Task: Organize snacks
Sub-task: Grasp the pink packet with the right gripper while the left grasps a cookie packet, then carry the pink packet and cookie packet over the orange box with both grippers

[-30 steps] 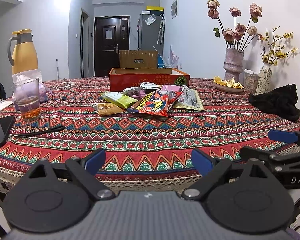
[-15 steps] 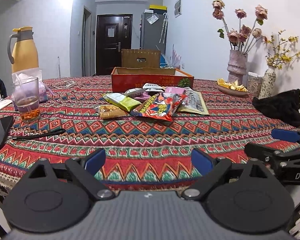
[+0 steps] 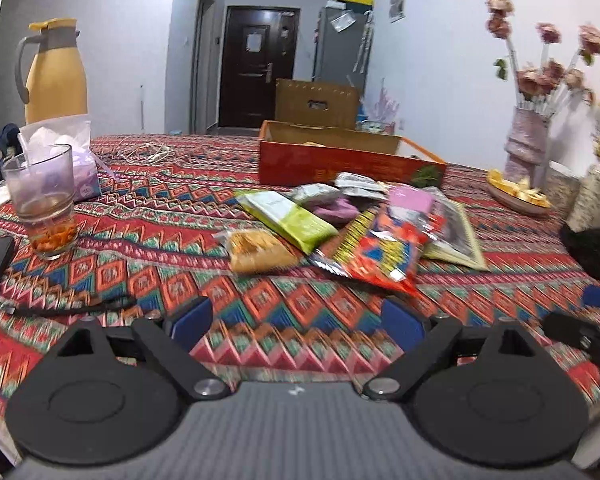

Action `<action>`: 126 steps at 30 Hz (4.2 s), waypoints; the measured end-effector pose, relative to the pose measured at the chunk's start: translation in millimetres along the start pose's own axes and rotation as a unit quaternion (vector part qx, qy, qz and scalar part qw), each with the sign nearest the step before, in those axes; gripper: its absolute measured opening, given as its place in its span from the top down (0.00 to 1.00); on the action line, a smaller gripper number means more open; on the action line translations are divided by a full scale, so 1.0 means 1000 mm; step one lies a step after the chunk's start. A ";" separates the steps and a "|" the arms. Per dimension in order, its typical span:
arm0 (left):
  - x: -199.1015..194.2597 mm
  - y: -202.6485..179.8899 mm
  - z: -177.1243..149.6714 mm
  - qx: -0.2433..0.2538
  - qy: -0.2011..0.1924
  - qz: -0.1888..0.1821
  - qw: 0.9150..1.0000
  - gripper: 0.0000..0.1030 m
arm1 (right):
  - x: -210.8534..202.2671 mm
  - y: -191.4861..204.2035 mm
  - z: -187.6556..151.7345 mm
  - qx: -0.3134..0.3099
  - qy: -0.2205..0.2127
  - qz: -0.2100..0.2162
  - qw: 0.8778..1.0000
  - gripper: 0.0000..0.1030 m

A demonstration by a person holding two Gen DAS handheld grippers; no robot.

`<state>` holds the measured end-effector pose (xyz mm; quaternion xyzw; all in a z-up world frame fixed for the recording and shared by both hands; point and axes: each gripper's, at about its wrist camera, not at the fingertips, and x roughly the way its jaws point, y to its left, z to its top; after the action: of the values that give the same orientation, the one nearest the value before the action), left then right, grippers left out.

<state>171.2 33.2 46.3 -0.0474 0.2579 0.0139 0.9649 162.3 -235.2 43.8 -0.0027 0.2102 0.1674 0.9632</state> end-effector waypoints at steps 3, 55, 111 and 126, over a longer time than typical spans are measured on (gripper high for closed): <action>0.032 0.011 0.018 -0.008 0.013 0.004 1.000 0.14 | 0.022 -0.006 0.012 0.006 0.010 0.003 1.000 0.06; 0.109 0.039 0.053 -0.035 0.053 0.002 0.998 0.59 | 0.273 -0.004 0.096 0.001 0.096 0.021 0.995 0.42; 0.066 -0.024 0.110 0.005 -0.013 -0.074 0.997 0.59 | 0.092 -0.006 0.081 -0.023 0.035 0.095 0.995 0.42; 0.237 0.003 0.234 -0.004 0.022 -0.082 0.996 0.59 | 0.270 -0.036 0.200 -0.014 0.056 0.128 0.990 0.42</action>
<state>492.0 59.7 129.5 -0.0723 0.2744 -0.0657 0.9566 485.5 -167.8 114.2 0.0015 0.2605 0.2917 0.9203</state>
